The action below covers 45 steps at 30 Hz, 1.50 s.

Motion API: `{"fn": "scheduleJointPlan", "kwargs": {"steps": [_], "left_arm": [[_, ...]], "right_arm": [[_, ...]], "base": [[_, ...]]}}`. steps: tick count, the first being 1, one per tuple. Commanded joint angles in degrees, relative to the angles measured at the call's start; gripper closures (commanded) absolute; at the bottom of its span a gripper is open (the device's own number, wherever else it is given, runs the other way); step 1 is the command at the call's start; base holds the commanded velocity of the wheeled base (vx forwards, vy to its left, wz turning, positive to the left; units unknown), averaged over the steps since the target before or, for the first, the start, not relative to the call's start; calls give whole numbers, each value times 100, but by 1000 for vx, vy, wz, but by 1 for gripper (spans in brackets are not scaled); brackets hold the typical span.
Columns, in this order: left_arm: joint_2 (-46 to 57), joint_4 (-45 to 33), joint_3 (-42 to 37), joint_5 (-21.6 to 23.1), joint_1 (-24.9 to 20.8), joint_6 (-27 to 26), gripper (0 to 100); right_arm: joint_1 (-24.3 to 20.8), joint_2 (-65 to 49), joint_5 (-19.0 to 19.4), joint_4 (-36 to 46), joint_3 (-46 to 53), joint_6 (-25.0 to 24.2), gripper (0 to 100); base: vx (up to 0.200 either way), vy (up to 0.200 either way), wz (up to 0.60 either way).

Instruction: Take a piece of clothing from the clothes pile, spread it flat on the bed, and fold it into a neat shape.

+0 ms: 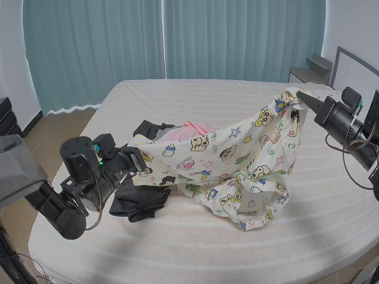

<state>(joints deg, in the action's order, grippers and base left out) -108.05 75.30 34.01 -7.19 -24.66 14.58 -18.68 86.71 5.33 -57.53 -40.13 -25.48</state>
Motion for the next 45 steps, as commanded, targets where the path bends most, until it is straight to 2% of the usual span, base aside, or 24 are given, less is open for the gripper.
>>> {"fn": "scheduleJointPlan", "kwargs": {"steps": [1,5,10,19,23,27,33,41,45], "left_arm": [[1611,-1167,1152,-133,119,10,100],[1936,-1589,1661,-476,67,10,100],[2007,-1633,1916,-661,76,10,100],[1963,-1624,923,-705,58,89,100],[1919,-1624,484,-696,-74,370,100],[1787,-1615,352,-696,-153,572,100],[1655,-1615,325,-713,-285,880,100],[1708,-1615,281,-749,-469,906,100],[1717,-1589,246,-766,-522,906,100]], "right_arm": [[189,-102,-225,31,-882,34,100],[189,-216,-260,260,-1418,34,100],[119,-392,-278,550,-1436,34,100],[136,-366,-287,497,-671,25,100],[127,-339,-269,497,-408,8,100],[119,-330,-260,497,-241,-36,100],[110,-286,-260,409,76,-45,100],[110,-357,-269,189,111,-238,100],[110,-401,-278,172,102,-282,100]], "base": [[0,0,0],[0,0,0],[0,0,0],[0,0,0],[0,0,0],[0,0,0],[-200,0,0],[-200,0,0],[0,0,0]]}}
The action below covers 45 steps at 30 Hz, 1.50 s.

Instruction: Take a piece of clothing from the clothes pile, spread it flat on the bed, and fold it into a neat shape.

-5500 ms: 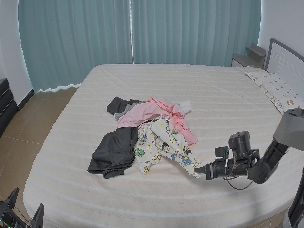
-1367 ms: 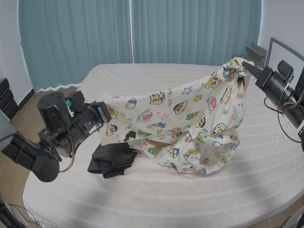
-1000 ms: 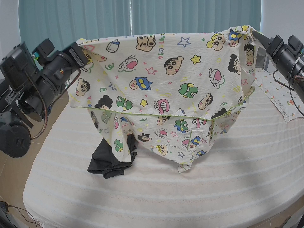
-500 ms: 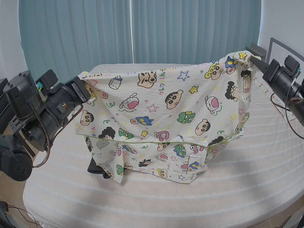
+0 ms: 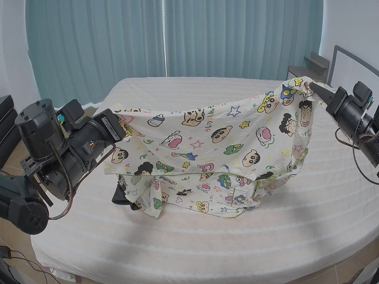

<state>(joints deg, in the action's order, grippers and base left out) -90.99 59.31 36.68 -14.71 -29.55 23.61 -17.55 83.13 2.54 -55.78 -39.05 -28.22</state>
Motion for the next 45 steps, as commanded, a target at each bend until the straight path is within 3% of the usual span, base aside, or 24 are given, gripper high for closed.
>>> {"fn": "scheduleJointPlan", "kwargs": {"steps": [1,9,45], "left_arm": [[11,11,-21,-40,-33,12,100],[20,19,23,-58,-139,407,100],[-59,28,340,-75,-411,363,100]], "right_arm": [[-2,-69,1,-11,-15,-43,100],[-11,-174,1,-3,-15,-307,100],[15,-192,-16,-3,-59,-289,100]], "base": [[0,0,0],[0,0,0],[0,-200,0]]}}
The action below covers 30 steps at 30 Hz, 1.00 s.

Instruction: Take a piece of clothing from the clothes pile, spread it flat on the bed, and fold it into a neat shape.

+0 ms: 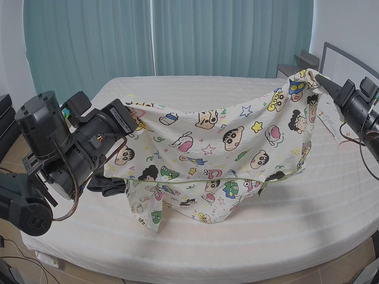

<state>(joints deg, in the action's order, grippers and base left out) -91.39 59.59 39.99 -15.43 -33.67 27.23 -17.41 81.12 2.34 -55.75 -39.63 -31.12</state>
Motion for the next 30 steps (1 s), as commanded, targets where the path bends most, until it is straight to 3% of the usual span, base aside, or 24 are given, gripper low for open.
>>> {"fn": "scheduleJointPlan", "kwargs": {"steps": [1,30], "left_arm": [[-19,0,9,-4,1,1,100],[-10,9,88,-12,-69,-25,100]], "right_arm": [[1,9,3,-6,-1,1,100],[159,-52,3,-6,-27,1,100]], "base": [[0,-200,0],[0,-200,0]]}}
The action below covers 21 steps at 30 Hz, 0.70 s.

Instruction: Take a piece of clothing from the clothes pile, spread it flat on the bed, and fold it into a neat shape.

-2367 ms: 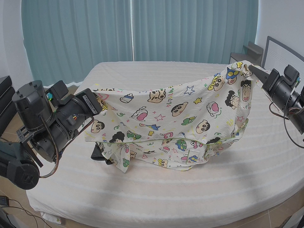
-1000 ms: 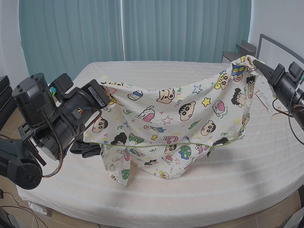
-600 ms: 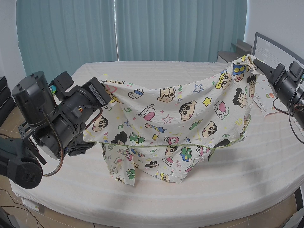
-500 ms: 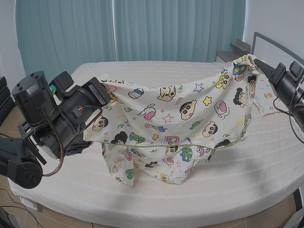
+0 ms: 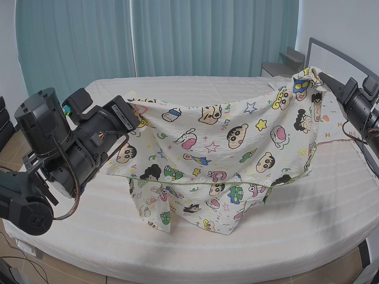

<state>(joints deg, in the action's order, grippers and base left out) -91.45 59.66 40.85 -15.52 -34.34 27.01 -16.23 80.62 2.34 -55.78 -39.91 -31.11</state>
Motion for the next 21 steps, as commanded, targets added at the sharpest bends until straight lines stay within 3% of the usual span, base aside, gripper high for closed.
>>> {"fn": "scheduleJointPlan", "kwargs": {"steps": [1,12,18,21], "left_arm": [[-4,-7,2,-4,-2,-3,100],[14,2,-7,-4,-11,6,100],[31,2,-42,-13,-46,6,100],[57,2,-60,-118,-55,6,100]], "right_arm": [[58,-2,3,-3,-8,0,100],[93,-178,3,15,19,0,100],[120,-257,3,50,80,-9,100],[120,-345,12,68,98,0,100]], "base": [[0,-200,0],[0,-200,0],[0,0,0],[-200,0,0]]}}
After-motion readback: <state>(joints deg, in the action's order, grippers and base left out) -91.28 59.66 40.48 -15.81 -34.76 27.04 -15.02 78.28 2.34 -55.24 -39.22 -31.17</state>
